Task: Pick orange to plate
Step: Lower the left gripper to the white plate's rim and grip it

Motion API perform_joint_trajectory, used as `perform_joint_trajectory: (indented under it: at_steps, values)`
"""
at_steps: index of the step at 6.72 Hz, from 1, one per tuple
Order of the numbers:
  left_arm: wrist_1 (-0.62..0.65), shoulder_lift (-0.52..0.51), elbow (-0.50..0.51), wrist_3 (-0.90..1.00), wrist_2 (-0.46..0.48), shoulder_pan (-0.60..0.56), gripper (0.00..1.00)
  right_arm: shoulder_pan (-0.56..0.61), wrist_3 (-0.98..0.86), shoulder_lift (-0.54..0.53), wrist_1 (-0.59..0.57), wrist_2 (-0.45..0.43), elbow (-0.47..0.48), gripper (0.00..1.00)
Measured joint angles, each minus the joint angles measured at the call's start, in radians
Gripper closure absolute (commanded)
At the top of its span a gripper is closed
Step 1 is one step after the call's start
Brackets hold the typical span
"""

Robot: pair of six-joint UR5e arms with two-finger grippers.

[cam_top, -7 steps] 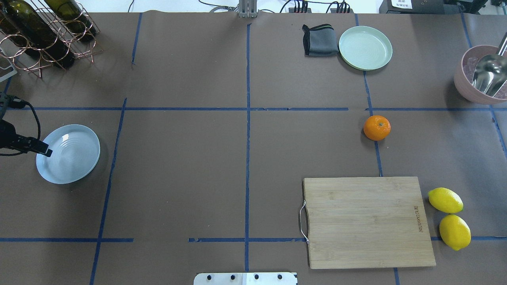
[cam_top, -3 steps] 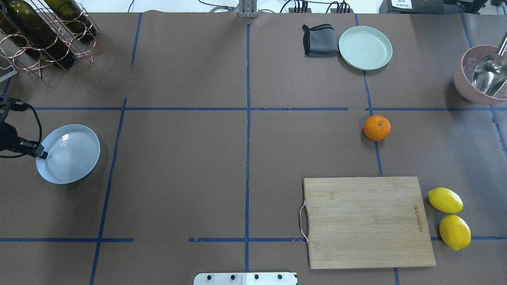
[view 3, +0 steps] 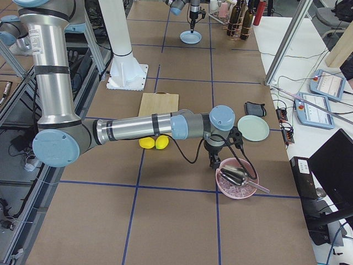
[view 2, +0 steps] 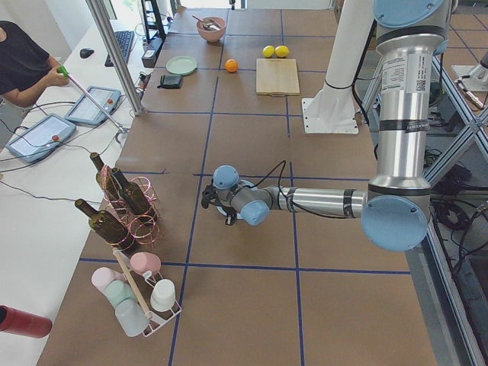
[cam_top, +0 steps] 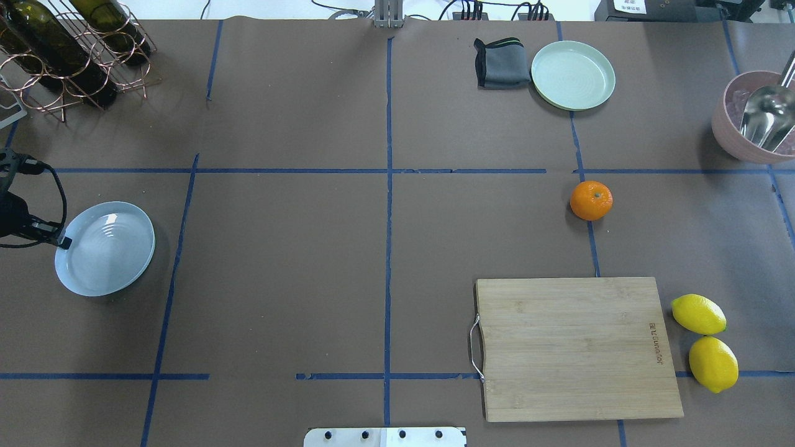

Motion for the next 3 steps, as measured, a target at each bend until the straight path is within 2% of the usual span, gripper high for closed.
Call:
perform_joint_trajectory:
  at_steps: [1,3]
  values:
    - [0.002,-0.004,-0.035,-0.005,-0.012,0.0,1.0,0.0,0.0,0.001,0.0,0.0,0.003,0.0]
    - [0.003,-0.061,-0.106,-0.146,-0.126,0.001,1.0,0.0,0.001,0.001,0.0,0.001,0.025,0.0]
